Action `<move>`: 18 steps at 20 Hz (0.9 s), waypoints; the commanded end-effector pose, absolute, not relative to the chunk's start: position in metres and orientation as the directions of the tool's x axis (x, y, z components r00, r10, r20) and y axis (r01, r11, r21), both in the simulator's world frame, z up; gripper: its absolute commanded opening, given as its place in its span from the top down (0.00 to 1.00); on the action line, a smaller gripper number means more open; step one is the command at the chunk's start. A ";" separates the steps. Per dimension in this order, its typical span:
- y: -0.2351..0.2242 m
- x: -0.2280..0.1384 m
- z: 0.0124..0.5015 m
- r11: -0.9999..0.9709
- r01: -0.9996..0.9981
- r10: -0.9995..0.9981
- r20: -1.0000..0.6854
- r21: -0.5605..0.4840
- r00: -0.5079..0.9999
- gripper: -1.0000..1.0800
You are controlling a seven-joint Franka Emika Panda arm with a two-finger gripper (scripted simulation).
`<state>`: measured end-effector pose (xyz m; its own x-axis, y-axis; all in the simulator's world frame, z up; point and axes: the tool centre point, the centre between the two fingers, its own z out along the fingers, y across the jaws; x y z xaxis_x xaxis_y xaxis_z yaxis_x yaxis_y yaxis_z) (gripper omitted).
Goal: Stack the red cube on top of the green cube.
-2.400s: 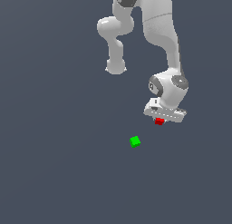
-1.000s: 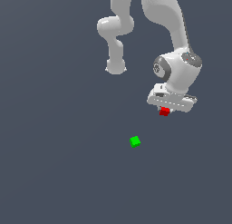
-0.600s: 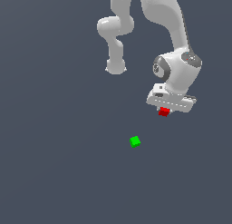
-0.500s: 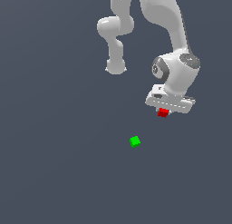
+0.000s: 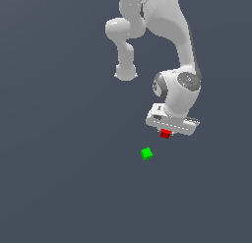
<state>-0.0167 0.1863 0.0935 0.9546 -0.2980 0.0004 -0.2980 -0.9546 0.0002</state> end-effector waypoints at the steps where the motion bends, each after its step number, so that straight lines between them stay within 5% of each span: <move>1: 0.166 0.000 0.087 -0.955 -0.298 -0.298 0.001 0.000 0.955 1.00; 18: 0.098 0.061 0.062 -0.954 -0.298 -0.298 0.000 0.000 0.954 1.00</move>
